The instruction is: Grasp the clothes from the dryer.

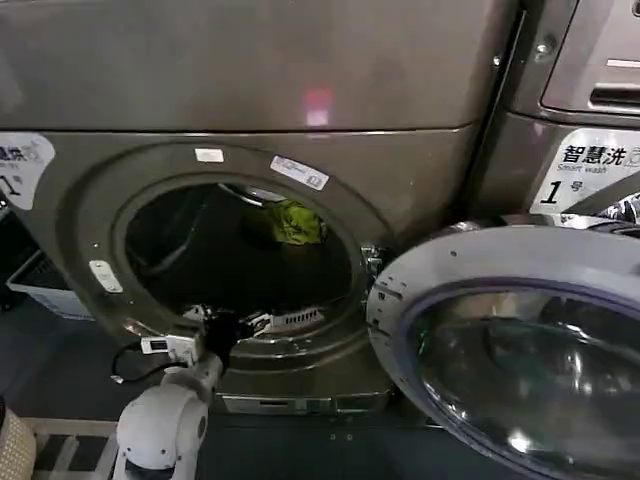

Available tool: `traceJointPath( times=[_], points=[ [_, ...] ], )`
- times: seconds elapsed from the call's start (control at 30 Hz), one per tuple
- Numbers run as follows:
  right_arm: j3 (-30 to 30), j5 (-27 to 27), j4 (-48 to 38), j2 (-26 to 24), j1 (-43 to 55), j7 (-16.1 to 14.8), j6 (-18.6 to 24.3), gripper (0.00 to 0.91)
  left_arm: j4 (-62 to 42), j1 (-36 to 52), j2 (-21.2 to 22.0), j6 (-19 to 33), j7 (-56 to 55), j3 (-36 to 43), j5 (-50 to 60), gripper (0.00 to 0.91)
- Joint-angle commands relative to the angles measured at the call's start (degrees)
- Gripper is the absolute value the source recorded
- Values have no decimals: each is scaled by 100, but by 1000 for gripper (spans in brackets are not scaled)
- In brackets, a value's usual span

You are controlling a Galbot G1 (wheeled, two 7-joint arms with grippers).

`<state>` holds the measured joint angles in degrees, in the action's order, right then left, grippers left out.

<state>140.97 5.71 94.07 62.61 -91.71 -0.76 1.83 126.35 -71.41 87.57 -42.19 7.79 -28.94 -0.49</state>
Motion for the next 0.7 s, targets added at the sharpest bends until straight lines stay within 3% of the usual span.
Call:
traceJointPath(
  times=[0.03,0.7],
  points=[
    [6,-7,-19,10,-7,3,5,907,-10,1,-5,-281,2,1,-6,907],
    [4,-25,-52,95,-6,1,43,907,12,7,5,-281,-4,16,2,907]
  ],
)
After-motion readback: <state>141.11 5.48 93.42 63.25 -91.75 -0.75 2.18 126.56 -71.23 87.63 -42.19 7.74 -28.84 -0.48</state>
